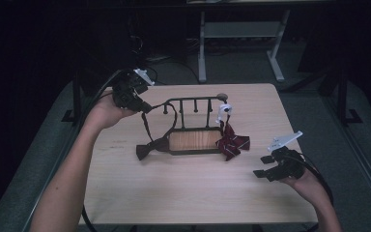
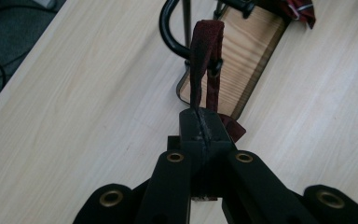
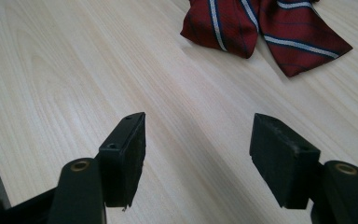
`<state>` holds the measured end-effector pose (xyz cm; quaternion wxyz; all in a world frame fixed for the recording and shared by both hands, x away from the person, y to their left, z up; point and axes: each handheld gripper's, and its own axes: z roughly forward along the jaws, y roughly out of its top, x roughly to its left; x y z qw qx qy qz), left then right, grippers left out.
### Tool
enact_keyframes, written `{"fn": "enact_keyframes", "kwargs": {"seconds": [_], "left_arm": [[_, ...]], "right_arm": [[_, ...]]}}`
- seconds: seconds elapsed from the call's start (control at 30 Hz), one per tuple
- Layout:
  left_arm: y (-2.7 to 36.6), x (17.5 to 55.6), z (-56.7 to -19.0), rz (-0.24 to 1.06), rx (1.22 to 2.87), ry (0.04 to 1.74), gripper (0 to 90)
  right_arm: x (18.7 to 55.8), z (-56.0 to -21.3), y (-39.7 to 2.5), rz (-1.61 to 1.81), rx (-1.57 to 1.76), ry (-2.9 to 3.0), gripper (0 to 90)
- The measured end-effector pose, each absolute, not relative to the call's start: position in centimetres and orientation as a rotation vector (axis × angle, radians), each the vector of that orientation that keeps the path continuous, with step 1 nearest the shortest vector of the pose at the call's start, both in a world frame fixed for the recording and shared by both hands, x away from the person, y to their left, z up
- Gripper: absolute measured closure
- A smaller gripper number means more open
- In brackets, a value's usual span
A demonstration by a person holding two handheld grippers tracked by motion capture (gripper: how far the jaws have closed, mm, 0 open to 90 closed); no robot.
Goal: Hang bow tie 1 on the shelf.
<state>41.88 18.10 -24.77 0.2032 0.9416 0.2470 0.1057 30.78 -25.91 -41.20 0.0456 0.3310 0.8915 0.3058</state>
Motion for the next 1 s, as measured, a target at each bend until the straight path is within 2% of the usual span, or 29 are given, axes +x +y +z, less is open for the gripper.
{"fn": "enact_keyframes", "kwargs": {"seconds": [0.8, 1.0], "left_arm": [[17.2, 43.7, -26.1, 0.298, 2.679, 0.778, 89.4], [17.1, 43.8, -26.0, 0.307, 2.671, 0.774, 81.4]], "right_arm": [[30.8, -41.0, -26.0, 0.952, 1.011, 2.714, 35.8], [30.8, -41.0, -26.0, 0.950, 1.016, 2.715, 35.5]]}}
